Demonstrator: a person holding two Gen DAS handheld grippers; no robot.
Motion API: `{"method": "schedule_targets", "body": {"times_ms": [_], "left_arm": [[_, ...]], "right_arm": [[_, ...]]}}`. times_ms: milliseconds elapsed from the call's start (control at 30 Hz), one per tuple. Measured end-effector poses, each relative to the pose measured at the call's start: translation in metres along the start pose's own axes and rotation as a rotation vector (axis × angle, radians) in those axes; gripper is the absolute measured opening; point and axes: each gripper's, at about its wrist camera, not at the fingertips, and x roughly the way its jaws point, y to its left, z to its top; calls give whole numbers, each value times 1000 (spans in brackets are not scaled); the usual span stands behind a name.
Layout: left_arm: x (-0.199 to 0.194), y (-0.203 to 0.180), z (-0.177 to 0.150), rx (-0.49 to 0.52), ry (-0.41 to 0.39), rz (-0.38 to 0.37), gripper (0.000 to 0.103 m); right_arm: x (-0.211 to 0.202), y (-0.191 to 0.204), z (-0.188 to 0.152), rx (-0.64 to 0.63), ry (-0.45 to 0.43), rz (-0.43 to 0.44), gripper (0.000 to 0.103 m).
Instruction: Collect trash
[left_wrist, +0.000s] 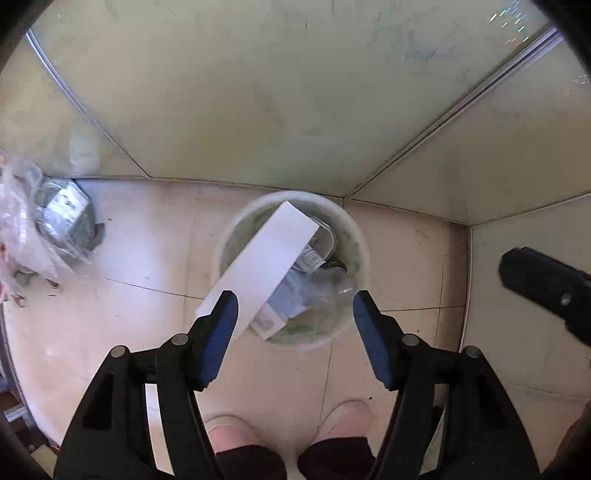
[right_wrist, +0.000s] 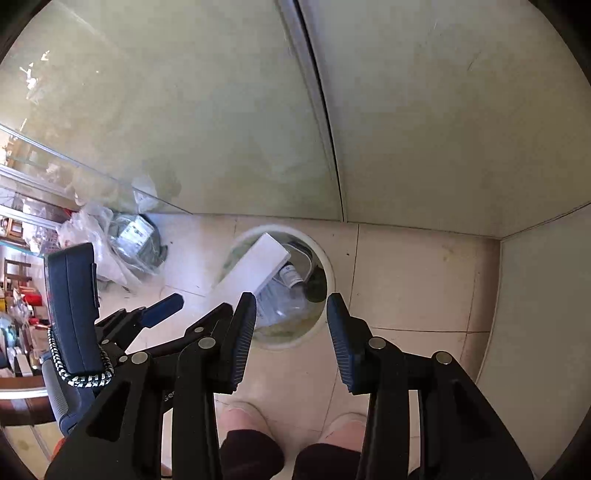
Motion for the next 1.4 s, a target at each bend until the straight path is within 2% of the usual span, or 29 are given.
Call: {"method": "schedule_targets", "body": {"times_ms": [167, 300, 433, 633, 767, 900, 1100, 1233, 1300, 1400], "left_arm": [[-76, -1, 1, -2, -38, 24, 64], [-174, -8, 4, -4, -119, 27, 64], [-289, -26, 6, 5, -241, 43, 64], [-466, -46, -2, 0, -460, 20, 64], [-565, -56, -19, 15, -607, -1, 64], [-647, -61, -44, 81, -723, 5, 64], [-736, -42, -108, 171, -874, -8, 68], [-768, -25, -153, 211, -921, -20, 72], [-780, -15, -173, 218, -933, -38, 79], [-790, -4, -202, 233, -946, -57, 90]], "right_arm": [[-58, 16, 8, -4, -30, 4, 36], [-127, 40, 14, -25, -70, 17, 36], [-215, 67, 18, -81, -142, 9, 36], [-361, 98, 11, -150, -310, 29, 36], [-454, 118, -9, -202, -466, 6, 36], [-533, 141, -40, -210, -636, -17, 36], [-597, 182, -111, -159, -809, -32, 36], [-609, 209, -148, -143, -840, -7, 38], [-614, 218, -165, -144, -847, -4, 41], [-625, 229, -190, -143, -865, -22, 51]]}}
